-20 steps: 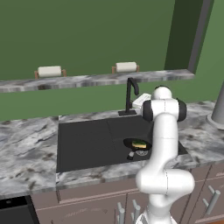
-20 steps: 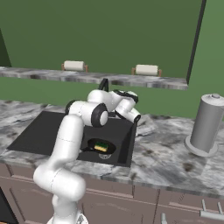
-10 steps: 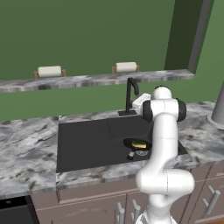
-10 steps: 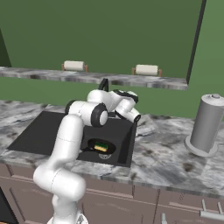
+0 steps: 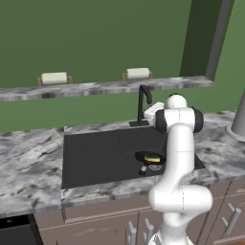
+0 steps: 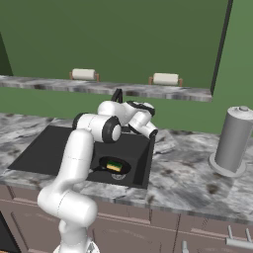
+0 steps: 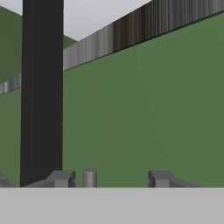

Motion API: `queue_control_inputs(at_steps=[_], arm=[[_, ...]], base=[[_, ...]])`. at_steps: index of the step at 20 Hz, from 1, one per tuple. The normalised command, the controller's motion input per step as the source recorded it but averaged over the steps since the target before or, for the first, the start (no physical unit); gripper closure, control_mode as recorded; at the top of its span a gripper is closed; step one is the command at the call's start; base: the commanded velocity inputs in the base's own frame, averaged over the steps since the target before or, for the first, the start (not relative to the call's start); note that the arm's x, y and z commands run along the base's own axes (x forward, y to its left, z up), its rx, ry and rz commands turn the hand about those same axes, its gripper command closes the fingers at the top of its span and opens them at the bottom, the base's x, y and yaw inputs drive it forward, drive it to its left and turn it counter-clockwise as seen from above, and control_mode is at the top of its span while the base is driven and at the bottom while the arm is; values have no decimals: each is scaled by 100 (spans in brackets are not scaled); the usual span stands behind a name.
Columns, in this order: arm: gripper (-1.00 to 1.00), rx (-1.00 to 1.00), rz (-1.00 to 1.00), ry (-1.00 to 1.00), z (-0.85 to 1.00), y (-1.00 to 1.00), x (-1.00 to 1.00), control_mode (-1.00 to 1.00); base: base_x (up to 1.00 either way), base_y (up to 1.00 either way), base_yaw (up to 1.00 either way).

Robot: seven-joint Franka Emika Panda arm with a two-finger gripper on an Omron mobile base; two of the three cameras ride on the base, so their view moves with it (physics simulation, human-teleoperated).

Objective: Pick the pan and sponge and place them into the sink. Then turn on the water.

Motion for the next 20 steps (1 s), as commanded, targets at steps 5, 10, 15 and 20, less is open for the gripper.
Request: queue_control_inputs(at_steps=[5,10,15,20], arm=[[100,1,0,0,-7,-56,39,-100],[100,3,0,0,-5,-73,44,-100],[100,3,0,0,-9,-75,46,-100],[100,2,0,0,-20,-76,42,-100]], base=[[0,0,0],[0,0,0],[0,0,0],[0,0,0]])
